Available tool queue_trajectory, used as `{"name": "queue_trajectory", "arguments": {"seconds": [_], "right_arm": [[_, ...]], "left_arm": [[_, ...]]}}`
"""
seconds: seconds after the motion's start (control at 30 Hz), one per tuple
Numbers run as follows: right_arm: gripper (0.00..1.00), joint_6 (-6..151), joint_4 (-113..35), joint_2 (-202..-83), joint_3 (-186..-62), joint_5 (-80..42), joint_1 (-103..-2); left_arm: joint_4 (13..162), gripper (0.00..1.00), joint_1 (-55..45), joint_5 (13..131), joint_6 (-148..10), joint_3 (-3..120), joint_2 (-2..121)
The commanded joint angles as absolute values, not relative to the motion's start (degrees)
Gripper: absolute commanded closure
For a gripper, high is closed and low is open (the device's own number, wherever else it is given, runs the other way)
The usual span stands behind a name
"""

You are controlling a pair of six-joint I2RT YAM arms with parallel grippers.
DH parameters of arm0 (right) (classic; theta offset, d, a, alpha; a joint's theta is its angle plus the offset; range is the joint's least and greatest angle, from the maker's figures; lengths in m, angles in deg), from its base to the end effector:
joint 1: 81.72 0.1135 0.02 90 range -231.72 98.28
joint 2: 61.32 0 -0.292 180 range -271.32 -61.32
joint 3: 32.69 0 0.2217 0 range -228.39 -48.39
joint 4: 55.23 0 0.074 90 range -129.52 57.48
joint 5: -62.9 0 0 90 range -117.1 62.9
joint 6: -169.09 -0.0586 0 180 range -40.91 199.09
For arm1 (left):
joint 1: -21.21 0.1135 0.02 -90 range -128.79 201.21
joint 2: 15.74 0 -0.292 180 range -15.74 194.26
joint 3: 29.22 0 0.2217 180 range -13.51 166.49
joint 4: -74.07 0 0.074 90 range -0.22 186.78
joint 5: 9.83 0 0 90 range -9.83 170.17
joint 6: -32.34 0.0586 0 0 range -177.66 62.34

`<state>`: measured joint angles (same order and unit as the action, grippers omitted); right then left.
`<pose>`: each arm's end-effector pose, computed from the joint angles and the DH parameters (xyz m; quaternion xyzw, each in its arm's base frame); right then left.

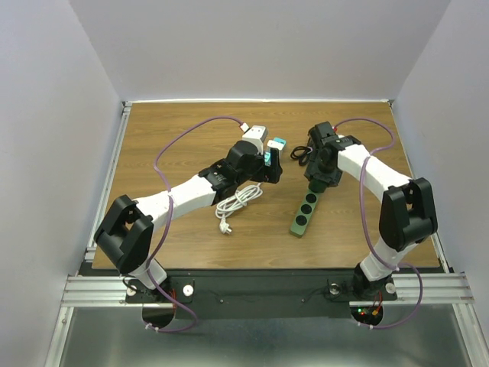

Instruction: Insert the plug

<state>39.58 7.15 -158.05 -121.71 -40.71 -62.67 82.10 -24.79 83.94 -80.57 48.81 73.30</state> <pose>0.3056 0.0909 0.2506 0.1939 0.9588 -0.0178 0.2068 0.2514 -0.2548 0.3199 0.1442 0.8012 -0.3061 0.4935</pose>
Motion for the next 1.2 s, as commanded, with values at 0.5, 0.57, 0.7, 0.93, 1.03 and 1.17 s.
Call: {"name": "queue_trajectory", "arguments": {"seconds": [0.5, 0.57, 0.7, 0.93, 1.03, 1.17], "right_arm": [[1.00, 32.16, -3.05, -157.29, -109.92, -43.97, -61.59], [1.00, 32.77, -3.13, -158.87, -110.62, -43.27, -61.59], [1.00, 33.38, -3.31, -161.77, -112.29, -42.74, -61.59], [0.99, 33.74, -3.49, -162.40, -111.68, -44.59, -61.42], [1.00, 33.56, -3.58, -161.34, -109.92, -44.94, -61.07], [0.99, 33.39, -3.49, -159.67, -108.51, -46.61, -58.17]], "left_arm": [[79.67, 0.01, -24.41, 84.65, -79.72, 47.57, 69.87], [79.50, 0.01, -24.41, 84.39, -79.81, 47.57, 69.87], [79.67, 0.01, -24.49, 84.74, -79.63, 47.40, 69.52], [79.50, 0.01, -24.49, 84.92, -79.63, 47.40, 69.43], [79.50, 0.01, -24.49, 84.92, -79.63, 47.13, 69.08], [79.50, 0.01, -24.41, 85.01, -79.72, 46.78, 69.25]]}}
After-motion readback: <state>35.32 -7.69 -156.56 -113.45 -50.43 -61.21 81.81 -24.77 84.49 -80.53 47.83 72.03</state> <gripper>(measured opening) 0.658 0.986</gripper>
